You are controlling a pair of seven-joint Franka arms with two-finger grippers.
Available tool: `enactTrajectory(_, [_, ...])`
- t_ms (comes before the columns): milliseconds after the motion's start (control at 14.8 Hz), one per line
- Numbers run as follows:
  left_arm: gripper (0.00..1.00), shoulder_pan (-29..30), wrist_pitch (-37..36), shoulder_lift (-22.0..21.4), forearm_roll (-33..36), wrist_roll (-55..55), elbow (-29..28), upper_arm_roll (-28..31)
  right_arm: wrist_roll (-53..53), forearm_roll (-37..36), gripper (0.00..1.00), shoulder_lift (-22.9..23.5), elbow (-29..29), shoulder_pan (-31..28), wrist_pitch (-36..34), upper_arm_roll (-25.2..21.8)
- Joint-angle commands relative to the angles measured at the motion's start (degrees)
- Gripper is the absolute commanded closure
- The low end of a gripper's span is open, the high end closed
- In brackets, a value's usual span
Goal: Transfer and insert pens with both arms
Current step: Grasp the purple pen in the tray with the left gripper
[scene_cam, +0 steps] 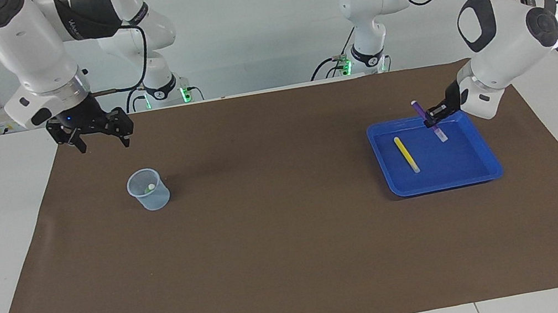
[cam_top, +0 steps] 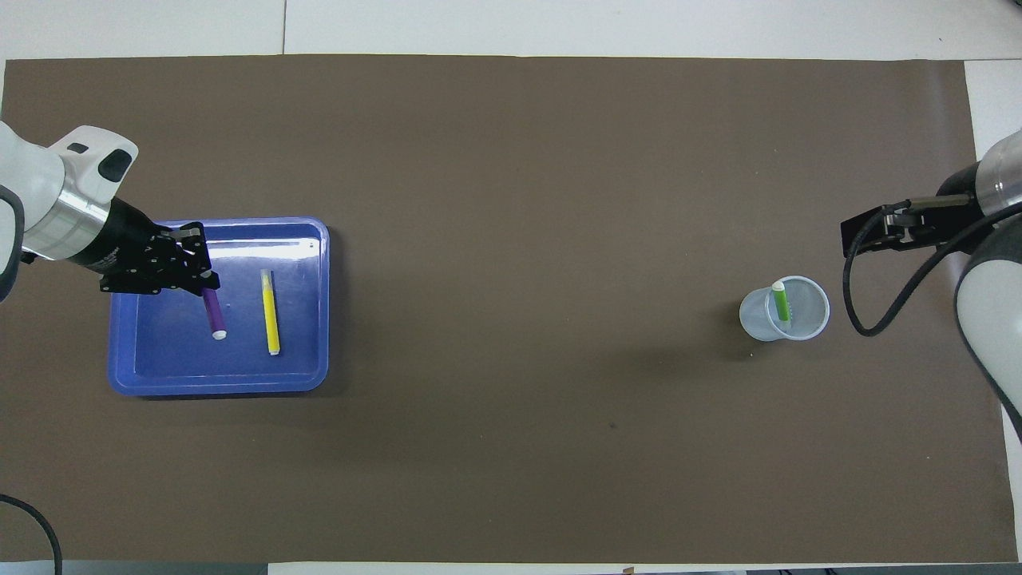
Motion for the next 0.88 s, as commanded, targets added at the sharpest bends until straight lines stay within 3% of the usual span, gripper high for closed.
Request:
enactTrajectory(0, [1.0, -0.7, -2.9, -4.5, -8.0, -14.4, -0.8, 0.3, 2.6, -0.1, 0.0, 0.1, 1.2, -0.3, -0.9, 1.2])
enactTrajectory(202, [1.0, -0.7, -2.5, -5.9, -15.1, -28.4, -0.8, -1.0, 4.7, 3.3, 0.0, -0.4, 1.2, -0.3, -0.4, 3.2])
enactTrajectory(472, [1.0, -0.6, 0.5, -7.0, -24.7, -43.7, -1.9, -3.1, 9.3, 20.0, 0.0, -0.3, 1.3, -0.3, 2.3, 3.2])
enactTrajectory(810, [1.0, -2.5, 6.1, -12.1, -39.2, -50.4, -10.8, -3.6, 16.5, 32.1, 0.0, -0.1, 0.6, 3.9, 12.0, 4.7])
